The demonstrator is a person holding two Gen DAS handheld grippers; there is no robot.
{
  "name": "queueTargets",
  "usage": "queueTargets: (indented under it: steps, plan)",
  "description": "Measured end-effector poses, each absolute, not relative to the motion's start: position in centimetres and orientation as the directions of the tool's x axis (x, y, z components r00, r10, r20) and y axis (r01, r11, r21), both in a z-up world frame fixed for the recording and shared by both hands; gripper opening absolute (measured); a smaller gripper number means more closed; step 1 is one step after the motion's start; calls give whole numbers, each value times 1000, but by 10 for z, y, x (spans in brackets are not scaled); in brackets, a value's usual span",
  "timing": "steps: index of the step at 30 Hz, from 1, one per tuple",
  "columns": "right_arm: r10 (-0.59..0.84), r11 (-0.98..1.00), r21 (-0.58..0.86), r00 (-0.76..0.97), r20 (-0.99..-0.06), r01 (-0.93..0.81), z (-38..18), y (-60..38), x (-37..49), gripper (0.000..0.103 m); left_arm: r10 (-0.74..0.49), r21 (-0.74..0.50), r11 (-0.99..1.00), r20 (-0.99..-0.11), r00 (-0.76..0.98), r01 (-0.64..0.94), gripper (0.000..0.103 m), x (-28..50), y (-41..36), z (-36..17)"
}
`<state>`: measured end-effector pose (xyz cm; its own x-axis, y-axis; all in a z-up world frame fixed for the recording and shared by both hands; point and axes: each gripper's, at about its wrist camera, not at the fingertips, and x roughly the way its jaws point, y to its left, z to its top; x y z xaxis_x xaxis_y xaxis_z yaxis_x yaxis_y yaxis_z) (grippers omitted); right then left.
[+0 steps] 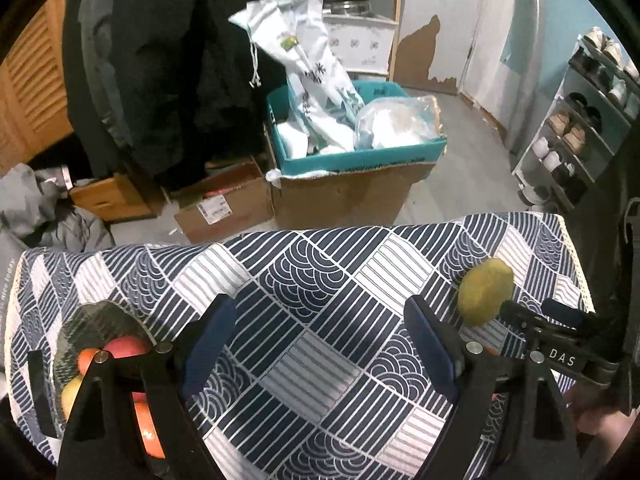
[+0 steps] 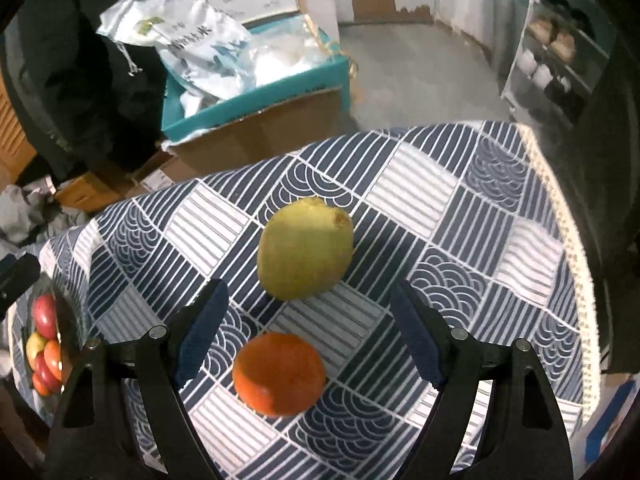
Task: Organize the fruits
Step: 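Grasp the yellow pear with the right tool while the left tool grasps the tangerine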
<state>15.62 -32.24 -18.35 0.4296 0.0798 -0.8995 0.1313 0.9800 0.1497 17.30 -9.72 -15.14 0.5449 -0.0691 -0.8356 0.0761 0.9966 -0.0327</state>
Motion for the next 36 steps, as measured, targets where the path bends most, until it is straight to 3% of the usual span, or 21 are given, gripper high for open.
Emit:
queueTargets:
  steps: [18, 21, 36]
  plan:
    - [113, 967, 184, 354, -928, 175, -239, -322, 207, 82, -88, -60, 995, -890, 447, 76, 87, 221, -97, -206]
    - [87, 973, 153, 345, -934, 170, -243, -319, 209, 74, -103, -79, 994, -892, 440, 74, 87, 221, -97, -208]
    - [-55, 994, -6, 436, -898, 112, -200, -329, 168, 73, -203, -153, 976, -888, 412, 153, 87, 195, -134, -197]
